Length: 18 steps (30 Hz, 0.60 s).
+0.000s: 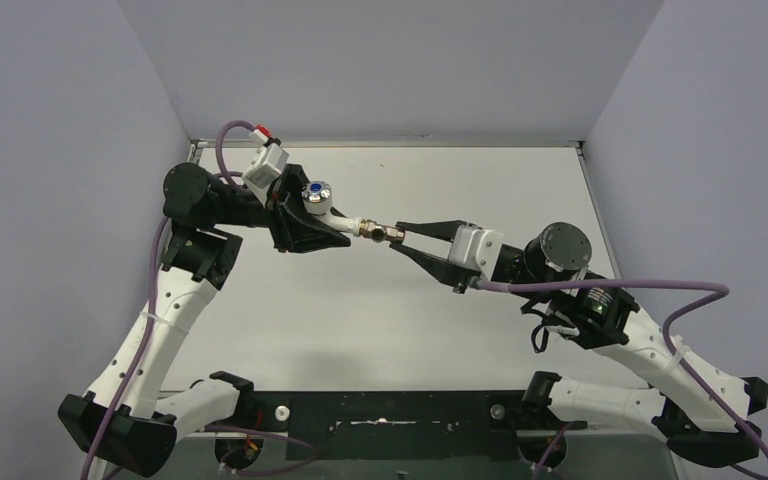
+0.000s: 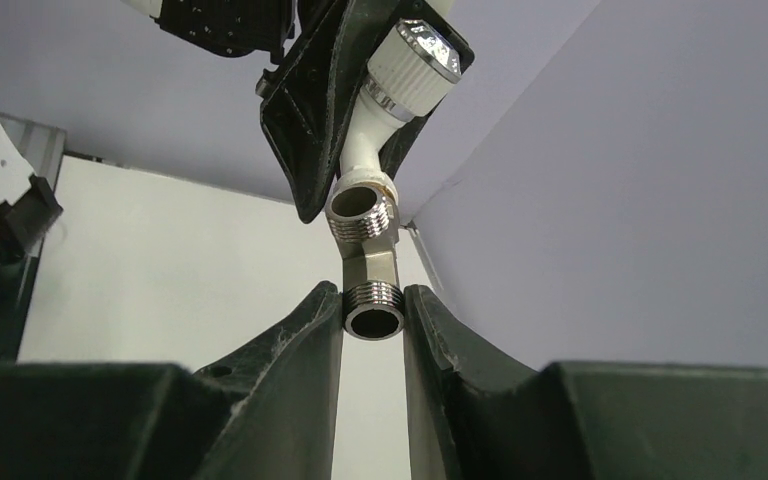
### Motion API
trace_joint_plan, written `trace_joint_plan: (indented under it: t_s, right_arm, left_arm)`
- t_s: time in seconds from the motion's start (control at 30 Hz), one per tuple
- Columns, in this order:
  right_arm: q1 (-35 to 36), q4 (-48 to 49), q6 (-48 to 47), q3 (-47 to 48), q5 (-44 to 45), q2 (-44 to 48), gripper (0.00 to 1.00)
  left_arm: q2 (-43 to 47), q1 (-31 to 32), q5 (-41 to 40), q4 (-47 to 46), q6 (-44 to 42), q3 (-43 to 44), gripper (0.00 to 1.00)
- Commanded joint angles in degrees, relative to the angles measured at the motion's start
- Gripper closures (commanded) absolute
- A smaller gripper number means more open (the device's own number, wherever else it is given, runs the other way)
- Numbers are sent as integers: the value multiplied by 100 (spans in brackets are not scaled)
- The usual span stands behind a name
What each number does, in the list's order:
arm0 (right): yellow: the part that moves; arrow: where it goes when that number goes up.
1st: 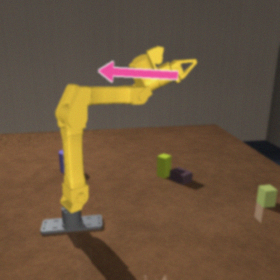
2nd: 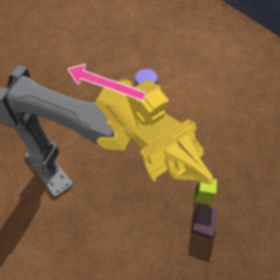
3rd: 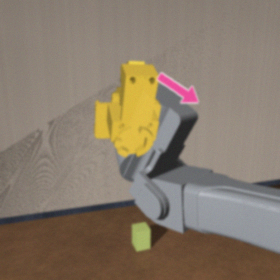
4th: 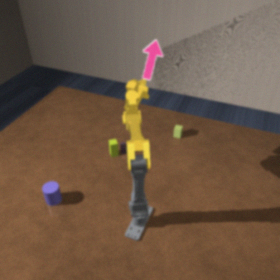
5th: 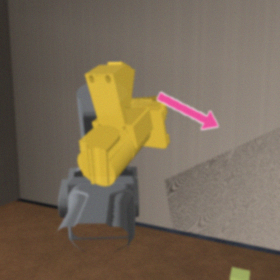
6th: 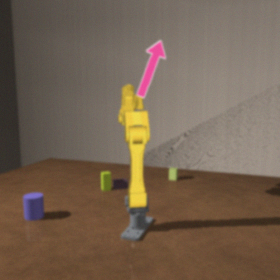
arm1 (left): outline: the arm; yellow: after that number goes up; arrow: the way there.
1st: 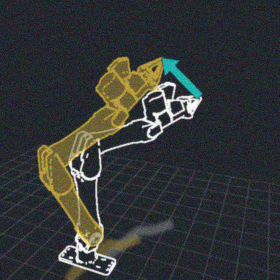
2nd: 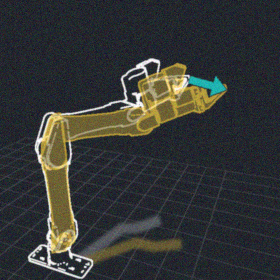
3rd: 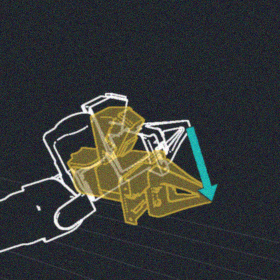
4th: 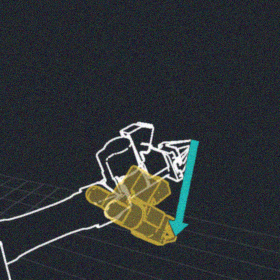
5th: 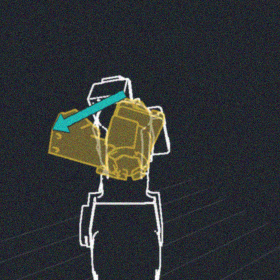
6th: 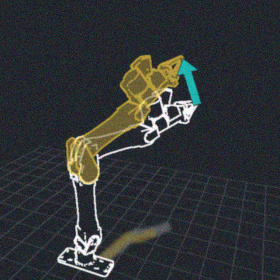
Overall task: Install the water faucets
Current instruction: Screw the water faucet onto the adaptor.
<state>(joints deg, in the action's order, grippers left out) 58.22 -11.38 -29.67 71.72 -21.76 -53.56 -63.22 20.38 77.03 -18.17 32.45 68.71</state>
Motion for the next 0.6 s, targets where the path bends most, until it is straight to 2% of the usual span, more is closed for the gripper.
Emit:
trace_joint_plan:
  t_s: [0.0, 0.2, 0.57]
  right_arm:
    - [-5, 714, 1339, -233, 346, 3, 100]
    - [-14, 1487, 2880, -602, 453, 91, 100]
    - [-12, 1600, 5580, -863, 1006, 101, 100]
  left_arm:
    - [74, 18, -94, -395, -192, 221, 100]
    - [57, 10, -21, -622, -188, 220, 100]
    - [36, -24, 7, -770, -192, 235, 100]
